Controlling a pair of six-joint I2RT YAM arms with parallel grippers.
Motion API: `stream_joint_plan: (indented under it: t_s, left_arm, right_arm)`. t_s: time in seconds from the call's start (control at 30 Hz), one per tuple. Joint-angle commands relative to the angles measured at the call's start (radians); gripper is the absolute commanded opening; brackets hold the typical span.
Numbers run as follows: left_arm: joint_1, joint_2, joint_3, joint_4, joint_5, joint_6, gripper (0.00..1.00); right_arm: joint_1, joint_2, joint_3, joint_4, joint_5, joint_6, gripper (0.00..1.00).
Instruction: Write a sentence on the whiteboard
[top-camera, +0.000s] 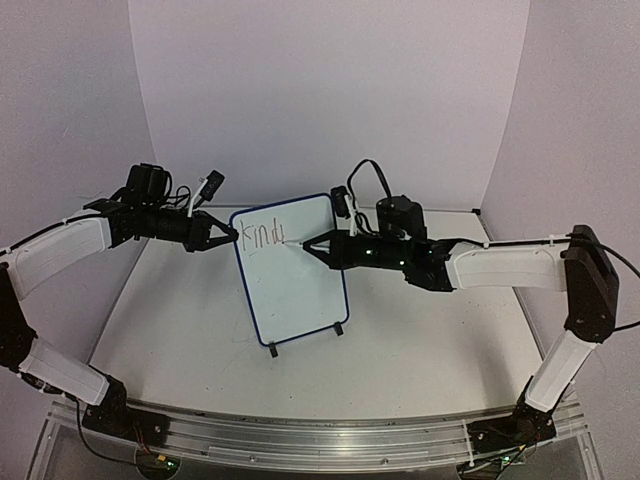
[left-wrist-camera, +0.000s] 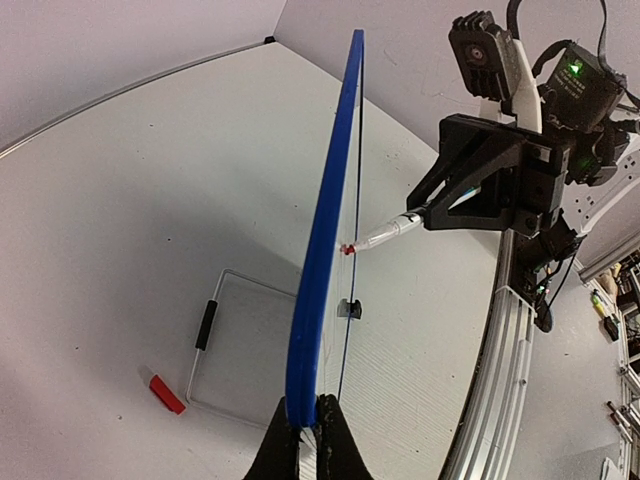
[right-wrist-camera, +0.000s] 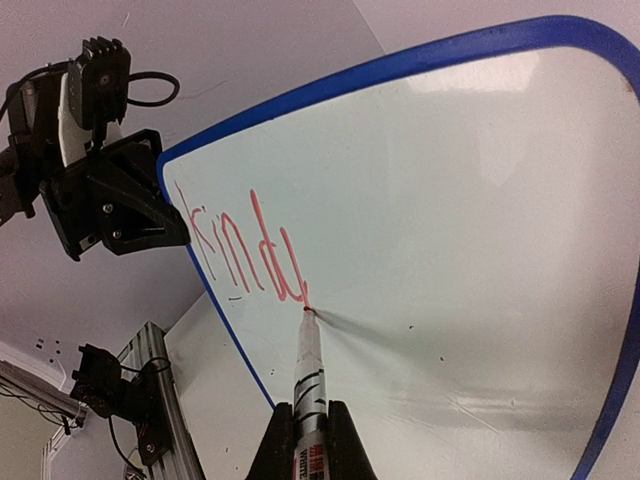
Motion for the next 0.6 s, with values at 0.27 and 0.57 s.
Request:
stream_joint_plan:
  t_s: [0.27,0.57]
  left_arm:
    - [-0.027,0.023,0.012,-0.075,-0.043,0.062,0.0]
    - [-0.027,0.018,0.013,-0.078,-0.044,0.062,0.0]
  right_arm:
    - [-0.005,-0.018,0.039,0.116,0.056,0.024,0.0]
    - [-0.005,-0.031,0.028,0.118,0.123,0.017,0.0]
